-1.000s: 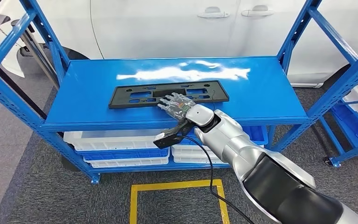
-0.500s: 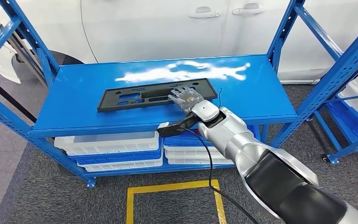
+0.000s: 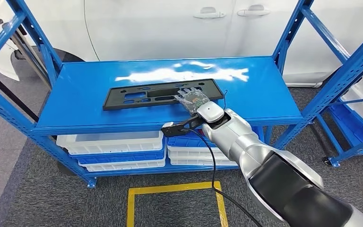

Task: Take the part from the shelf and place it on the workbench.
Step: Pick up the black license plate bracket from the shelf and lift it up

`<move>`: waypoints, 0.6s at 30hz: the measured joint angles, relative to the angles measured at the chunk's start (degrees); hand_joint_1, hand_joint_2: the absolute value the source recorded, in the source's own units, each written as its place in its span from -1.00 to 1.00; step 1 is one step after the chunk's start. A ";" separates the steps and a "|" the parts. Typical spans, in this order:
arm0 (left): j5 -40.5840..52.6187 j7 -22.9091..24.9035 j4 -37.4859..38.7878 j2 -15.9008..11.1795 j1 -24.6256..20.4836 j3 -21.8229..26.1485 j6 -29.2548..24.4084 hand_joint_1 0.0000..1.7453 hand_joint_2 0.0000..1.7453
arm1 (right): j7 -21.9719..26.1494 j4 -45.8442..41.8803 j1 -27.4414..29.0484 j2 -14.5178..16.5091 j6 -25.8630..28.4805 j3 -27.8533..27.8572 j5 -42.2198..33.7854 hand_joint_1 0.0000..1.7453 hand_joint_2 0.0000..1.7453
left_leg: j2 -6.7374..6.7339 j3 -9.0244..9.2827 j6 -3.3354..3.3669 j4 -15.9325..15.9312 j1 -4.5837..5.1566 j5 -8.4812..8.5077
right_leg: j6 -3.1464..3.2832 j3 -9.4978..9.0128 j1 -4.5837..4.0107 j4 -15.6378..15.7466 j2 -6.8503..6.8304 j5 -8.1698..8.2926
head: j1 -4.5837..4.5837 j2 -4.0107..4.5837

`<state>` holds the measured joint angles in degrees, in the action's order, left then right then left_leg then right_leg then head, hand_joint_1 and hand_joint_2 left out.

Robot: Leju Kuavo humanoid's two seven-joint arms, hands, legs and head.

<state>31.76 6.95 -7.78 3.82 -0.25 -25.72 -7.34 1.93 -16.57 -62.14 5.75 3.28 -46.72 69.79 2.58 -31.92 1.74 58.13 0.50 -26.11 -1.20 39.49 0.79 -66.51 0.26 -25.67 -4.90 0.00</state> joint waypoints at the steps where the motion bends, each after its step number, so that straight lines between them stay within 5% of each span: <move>1: 0.00 0.00 0.00 -0.01 -0.01 -0.01 0.09 -1.00 -1.00 | 0.00 0.00 -0.07 -0.04 0.15 0.08 0.03 -1.00 -1.00 | 0.04 0.02 -0.25 0.06 0.08 -0.12 | 0.21 -1.70 -0.10 3.65 0.05 1.25 | 0.00 0.00; 3: 0.00 -0.03 0.00 -0.03 -0.05 -0.01 0.19 -1.00 -1.00 | 0.03 0.01 -0.09 -0.15 0.46 0.20 0.14 -1.00 -1.00 | 0.11 -0.06 -0.83 -0.03 0.22 -0.22 | 0.76 -3.20 -0.39 7.18 0.24 1.81 | -0.01 0.00; 7: 0.00 -0.09 0.00 -0.18 -0.05 -0.01 0.08 -1.00 -1.00 | 0.13 0.02 -0.03 -0.42 0.72 0.31 0.76 -1.00 -1.00 | -0.06 -0.55 -2.03 0.83 0.37 -1.16 | 2.17 -3.69 -0.11 8.14 0.27 1.90 | -0.01 0.00; 10: 0.00 -0.63 0.00 -0.25 -0.05 -0.01 -0.16 -1.00 -1.00 | 0.28 0.02 0.14 -0.43 0.81 0.32 1.14 -1.00 -1.00 | -0.12 -5.17 -2.60 10.47 0.42 -5.51 | 3.02 -4.23 -0.23 8.51 0.20 1.78 | -0.01 0.00; 12: 0.00 -1.12 0.00 -0.29 -0.06 -0.01 -0.34 -1.00 -1.00 | 0.31 0.05 0.51 -0.45 0.81 0.32 1.16 -1.00 -1.00 | -0.06 -7.77 -2.71 16.01 0.57 -6.68 | 3.25 -4.55 -0.55 8.44 0.26 1.55 | -0.01 0.00; 14: 0.00 -1.16 0.00 -0.30 -0.13 -0.01 -0.40 -1.00 -1.00 | 0.31 0.07 0.66 -0.46 0.81 0.32 1.16 -1.00 -1.00 | -0.03 -6.46 -2.57 13.49 0.69 -3.72 | 3.27 -5.00 -0.75 8.32 0.47 1.07 | -0.01 0.00; 16: 0.00 -0.83 0.00 -0.29 -0.15 -0.02 -0.40 -1.00 -1.00 | 0.34 0.05 0.60 -0.46 0.84 0.33 1.19 -1.00 -1.00 | -0.16 -3.15 -2.12 6.23 0.74 -0.08 | 3.06 -5.37 -1.02 8.09 0.66 0.41 | -0.01 0.00; 18: 0.03 -0.60 0.00 -0.27 -0.10 -0.08 -0.42 -1.00 -1.00 | 0.45 0.04 0.53 -0.54 0.86 0.34 1.31 -1.00 -1.00 | -0.19 -0.77 -1.18 1.17 0.75 0.35 | 2.65 -5.33 -1.35 7.87 0.76 0.18 | 0.00 0.00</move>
<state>31.79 6.36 -7.78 3.56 -0.35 -25.80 -7.75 2.38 -16.52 -61.61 5.21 4.14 -46.39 71.10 2.39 -32.68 0.56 59.29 1.26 -25.76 1.45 34.16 -0.56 -58.63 1.02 -25.50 -4.90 0.00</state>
